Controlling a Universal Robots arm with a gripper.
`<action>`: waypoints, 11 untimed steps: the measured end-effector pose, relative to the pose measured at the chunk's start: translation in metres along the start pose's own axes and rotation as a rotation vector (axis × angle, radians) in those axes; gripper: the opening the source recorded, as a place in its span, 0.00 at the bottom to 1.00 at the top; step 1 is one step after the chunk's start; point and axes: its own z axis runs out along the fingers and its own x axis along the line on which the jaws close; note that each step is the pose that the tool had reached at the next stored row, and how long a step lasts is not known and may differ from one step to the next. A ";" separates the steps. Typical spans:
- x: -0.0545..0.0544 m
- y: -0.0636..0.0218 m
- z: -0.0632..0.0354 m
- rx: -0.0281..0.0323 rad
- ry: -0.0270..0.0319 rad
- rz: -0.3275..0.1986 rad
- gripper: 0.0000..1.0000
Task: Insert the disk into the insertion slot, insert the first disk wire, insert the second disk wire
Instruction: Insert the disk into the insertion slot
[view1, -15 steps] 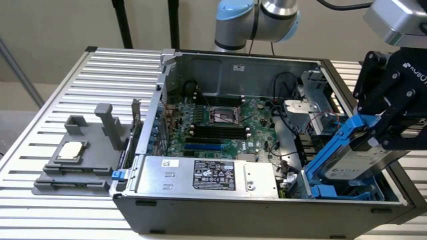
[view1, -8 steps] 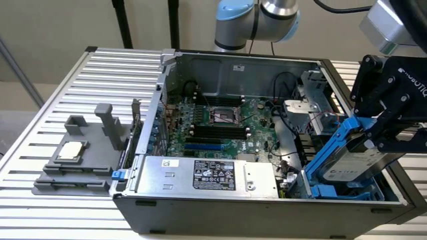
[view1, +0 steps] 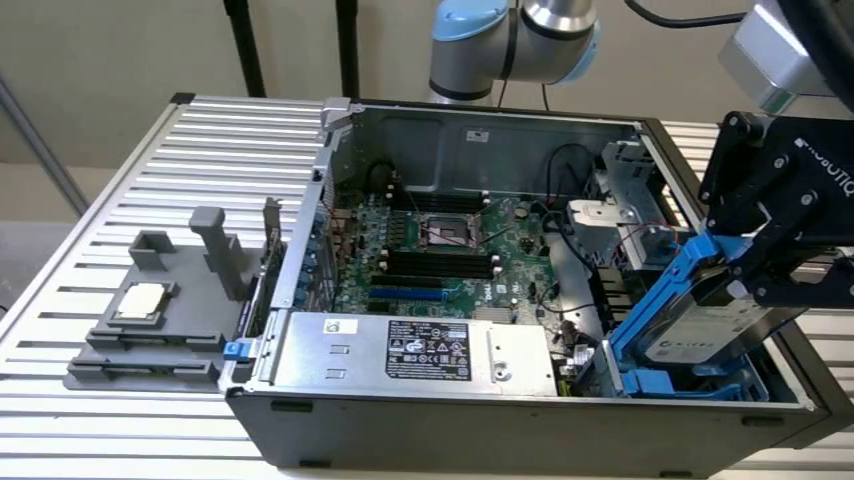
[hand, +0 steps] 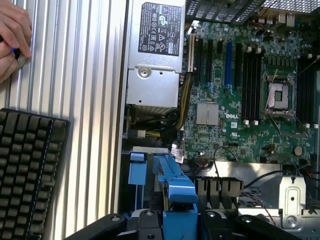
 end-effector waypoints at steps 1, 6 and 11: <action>0.000 0.0000 -0.0016 -0.0001 0.0001 -0.001 0.32; -0.001 0.0004 -0.0105 -0.0008 0.0009 -0.006 0.32; 0.000 0.0006 -0.0153 -0.0009 0.0013 -0.010 0.32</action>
